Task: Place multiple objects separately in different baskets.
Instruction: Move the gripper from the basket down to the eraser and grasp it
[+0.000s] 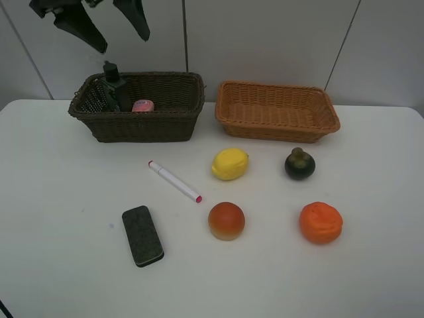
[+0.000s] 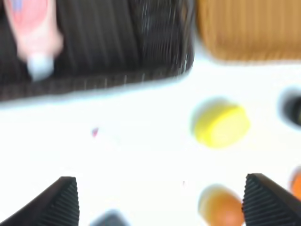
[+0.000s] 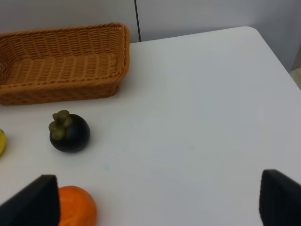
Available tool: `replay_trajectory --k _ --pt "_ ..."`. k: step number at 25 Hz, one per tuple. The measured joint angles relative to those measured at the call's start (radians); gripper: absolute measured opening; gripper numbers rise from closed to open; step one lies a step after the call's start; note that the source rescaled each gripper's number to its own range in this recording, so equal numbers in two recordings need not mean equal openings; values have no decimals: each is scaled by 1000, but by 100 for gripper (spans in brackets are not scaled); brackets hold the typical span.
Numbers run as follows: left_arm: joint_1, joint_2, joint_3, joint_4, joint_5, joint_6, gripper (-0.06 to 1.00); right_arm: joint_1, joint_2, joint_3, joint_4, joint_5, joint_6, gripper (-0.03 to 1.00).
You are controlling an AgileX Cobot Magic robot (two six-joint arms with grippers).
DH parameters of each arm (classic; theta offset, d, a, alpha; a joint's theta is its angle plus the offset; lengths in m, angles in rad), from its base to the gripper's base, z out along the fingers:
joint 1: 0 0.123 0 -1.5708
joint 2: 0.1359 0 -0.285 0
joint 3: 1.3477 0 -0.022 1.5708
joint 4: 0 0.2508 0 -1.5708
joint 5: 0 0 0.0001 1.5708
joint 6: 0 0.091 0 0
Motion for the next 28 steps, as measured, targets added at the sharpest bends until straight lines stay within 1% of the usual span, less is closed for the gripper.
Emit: replay_trajectory --k 2,4,9,12,14,17,21,28 --pt "-46 -73 136 40 0 -52 90 0 0 0 0 0 0 100" --pt "-87 -137 249 63 -1 -108 90 0 0 0 0 0 0 100" --pt "-166 -218 508 76 0 -219 90 0 0 0 0 0 0 100" --pt "-221 -210 613 78 0 -276 90 0 0 0 0 0 0 100" --pt "-255 -181 652 79 0 -299 90 0 0 0 0 0 0 100" --pt "-284 -125 678 79 -12 -316 90 0 0 0 0 0 0 100" --pt "-295 -17 679 80 -37 -324 90 0 0 0 0 0 0 100" --pt "-297 139 679 70 -171 -325 90 0 0 0 0 0 0 100"
